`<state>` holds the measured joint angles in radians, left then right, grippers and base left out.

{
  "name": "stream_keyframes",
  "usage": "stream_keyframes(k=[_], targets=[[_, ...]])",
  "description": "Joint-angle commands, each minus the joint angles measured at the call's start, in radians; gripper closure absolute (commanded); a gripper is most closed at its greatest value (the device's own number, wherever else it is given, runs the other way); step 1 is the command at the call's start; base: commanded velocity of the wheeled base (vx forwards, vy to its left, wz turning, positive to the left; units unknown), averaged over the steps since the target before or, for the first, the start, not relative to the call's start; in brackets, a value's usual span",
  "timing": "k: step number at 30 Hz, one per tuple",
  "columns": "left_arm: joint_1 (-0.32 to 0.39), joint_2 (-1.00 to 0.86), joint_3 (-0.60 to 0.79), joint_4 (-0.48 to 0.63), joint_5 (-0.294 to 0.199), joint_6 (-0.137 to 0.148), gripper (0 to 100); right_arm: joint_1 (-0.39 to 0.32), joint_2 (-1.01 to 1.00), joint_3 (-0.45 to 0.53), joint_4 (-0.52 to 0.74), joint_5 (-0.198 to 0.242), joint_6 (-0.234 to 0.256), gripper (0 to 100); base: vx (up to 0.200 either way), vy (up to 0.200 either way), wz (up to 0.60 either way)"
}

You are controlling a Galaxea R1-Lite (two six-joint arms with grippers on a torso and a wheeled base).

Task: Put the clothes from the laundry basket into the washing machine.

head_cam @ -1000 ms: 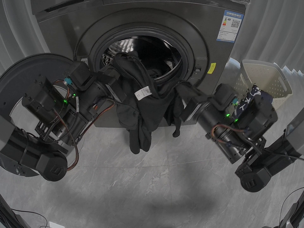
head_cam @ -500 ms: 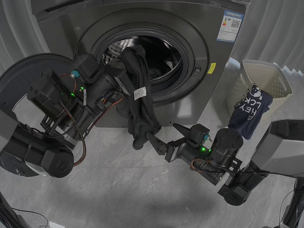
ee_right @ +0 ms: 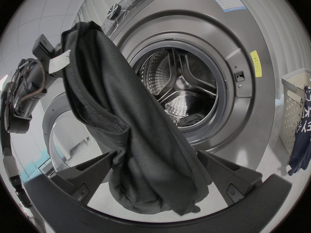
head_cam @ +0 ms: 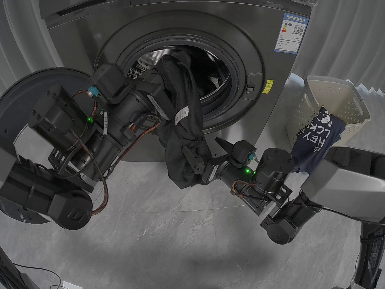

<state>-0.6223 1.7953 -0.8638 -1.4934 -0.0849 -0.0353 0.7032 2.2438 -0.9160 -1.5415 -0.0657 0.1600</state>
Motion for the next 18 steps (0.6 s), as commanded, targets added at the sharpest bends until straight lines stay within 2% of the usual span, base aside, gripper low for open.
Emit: stream_keyframes(k=[1, 5, 13, 18], targets=[[-0.02, -0.027, 0.003, 0.001, 0.001, -0.001, 100, -0.036, 0.072, -0.1, 0.0, 0.011, -0.013, 0, 0.0, 0.0, 0.0], [-0.043, -0.034, 0.005, 0.002, 0.001, -0.001, 100, -0.045, 0.103, -0.162, 0.0, 0.037, -0.017, 0, 0.0, 0.0, 0.0], [-0.063, -0.034, 0.005, 0.004, 0.001, -0.001, 100, -0.039, 0.194, -0.29, -0.002, 0.038, -0.025, 0, 0.0, 0.0, 0.0], [-0.063, -0.036, 0.003, 0.004, 0.001, -0.001, 100, -0.042, 0.197, -0.323, 0.0, 0.04, -0.023, 0, 0.0, 0.0, 0.0]])
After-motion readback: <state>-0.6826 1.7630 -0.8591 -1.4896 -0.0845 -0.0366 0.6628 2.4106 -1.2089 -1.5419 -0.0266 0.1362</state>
